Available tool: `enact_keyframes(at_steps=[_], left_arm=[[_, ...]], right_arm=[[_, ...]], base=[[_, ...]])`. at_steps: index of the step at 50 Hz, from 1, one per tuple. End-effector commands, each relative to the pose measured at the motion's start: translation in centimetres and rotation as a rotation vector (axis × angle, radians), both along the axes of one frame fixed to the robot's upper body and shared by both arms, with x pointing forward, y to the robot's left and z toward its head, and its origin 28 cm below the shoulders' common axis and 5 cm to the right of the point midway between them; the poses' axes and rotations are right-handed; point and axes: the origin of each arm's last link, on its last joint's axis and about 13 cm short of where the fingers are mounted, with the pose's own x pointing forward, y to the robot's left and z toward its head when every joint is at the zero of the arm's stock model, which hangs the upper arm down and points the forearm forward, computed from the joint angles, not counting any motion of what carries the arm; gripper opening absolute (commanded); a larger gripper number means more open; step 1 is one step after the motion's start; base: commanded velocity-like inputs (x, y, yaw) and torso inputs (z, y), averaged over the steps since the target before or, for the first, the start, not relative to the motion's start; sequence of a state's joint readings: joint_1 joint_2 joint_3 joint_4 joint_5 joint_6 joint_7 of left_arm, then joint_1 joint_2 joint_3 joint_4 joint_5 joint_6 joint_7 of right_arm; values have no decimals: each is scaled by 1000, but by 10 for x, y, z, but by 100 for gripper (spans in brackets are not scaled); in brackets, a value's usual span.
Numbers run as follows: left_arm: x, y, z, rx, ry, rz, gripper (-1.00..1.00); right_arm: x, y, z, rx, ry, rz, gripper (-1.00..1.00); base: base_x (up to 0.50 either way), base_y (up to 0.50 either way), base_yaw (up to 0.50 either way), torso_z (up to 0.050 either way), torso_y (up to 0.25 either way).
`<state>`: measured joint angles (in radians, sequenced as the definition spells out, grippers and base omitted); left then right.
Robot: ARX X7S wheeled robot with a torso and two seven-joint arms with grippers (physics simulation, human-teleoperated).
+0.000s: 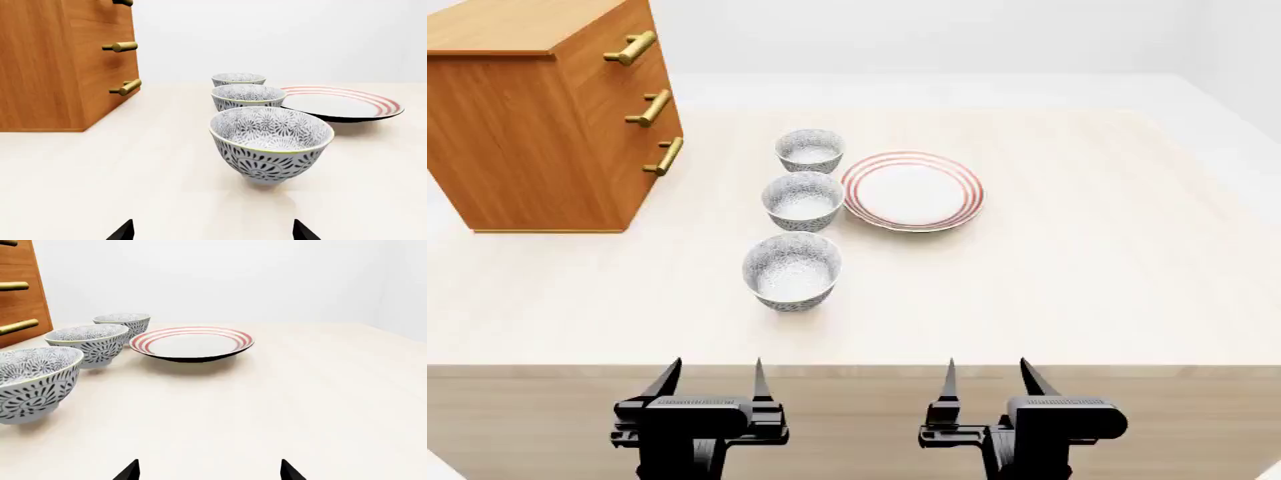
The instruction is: Stack the bowl in the middle on the bowl at the back.
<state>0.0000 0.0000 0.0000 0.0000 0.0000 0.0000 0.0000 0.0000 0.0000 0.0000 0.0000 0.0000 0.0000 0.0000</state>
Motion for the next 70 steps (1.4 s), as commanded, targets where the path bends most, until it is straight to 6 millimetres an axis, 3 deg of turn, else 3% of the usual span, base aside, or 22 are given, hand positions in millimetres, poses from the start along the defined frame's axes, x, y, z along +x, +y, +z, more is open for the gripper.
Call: enact_keyframes(at_steps=[1,15,30,43,63,70], left_arm=[[0,0,1,5,-2,-1,100],[7,6,23,31,-33,-29,100],[33,16,81,60,-106,-80,100],[59,34,114,96,-121,-69,100],[78,49,147,121,-86,-94,100],[80,49,149,113,-87,-92,100]], right_arm=[[0,0,1,3,-3,-6,100],[3,-4,27,-40,-5,-43,100],[19,-11,72,-68,-60,-41,100],[36,-17,98,-114,-53,1,100],[59,-25,137,-149,-35,39,100],[62,-26,143,-146,-48,36,100]], base=[[0,0,0,0,0],[0,0,0,0,0],[0,0,0,0,0],[0,0,0,0,0],[4,0,0,0,0],[331,0,0,0,0]])
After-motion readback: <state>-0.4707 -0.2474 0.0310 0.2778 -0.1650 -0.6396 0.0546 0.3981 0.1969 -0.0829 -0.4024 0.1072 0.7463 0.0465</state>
